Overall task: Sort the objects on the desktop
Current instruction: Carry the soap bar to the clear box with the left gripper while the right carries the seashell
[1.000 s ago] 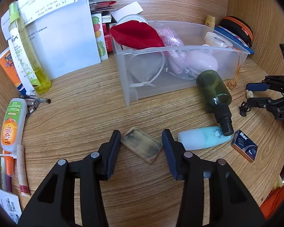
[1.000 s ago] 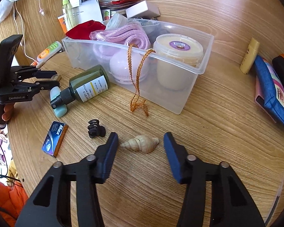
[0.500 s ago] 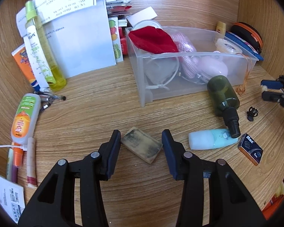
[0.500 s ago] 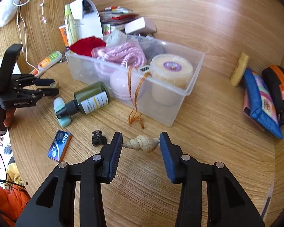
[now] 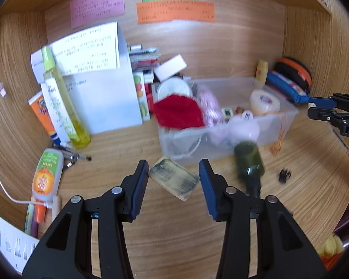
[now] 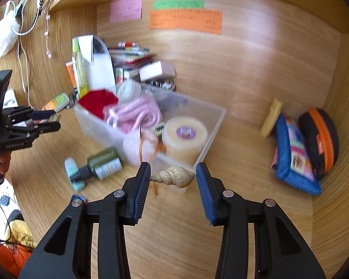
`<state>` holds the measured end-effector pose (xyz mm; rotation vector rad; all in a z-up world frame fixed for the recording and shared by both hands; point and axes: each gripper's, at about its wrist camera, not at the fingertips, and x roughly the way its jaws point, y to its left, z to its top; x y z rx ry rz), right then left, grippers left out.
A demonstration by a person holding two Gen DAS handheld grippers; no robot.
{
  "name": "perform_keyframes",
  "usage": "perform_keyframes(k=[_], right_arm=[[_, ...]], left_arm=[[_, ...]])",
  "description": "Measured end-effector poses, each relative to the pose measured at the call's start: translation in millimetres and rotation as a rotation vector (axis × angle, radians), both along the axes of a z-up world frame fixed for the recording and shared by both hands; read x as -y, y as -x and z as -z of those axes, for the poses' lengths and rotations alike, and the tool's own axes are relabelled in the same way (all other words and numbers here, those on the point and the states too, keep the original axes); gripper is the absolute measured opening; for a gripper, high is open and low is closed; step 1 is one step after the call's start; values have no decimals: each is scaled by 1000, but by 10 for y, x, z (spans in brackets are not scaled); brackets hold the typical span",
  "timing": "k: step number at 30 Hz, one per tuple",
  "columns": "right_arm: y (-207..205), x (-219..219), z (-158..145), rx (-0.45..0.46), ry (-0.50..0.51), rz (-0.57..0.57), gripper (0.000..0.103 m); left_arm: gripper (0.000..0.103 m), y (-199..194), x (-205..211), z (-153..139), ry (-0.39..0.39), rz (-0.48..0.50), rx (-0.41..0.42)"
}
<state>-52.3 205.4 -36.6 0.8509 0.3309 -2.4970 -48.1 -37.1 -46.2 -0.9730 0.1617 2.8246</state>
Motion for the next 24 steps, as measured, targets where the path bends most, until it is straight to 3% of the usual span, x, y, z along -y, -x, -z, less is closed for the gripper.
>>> perform_keyframes(k=[7,24], right_arm=[[137,172,-227,-58,8,-28,37],[659,748,-331,-47,10,-94,37]], left_arm=[[44,133,-114,-142,-39,21,-39],[44,456,-190,-450,-111,23,-105]])
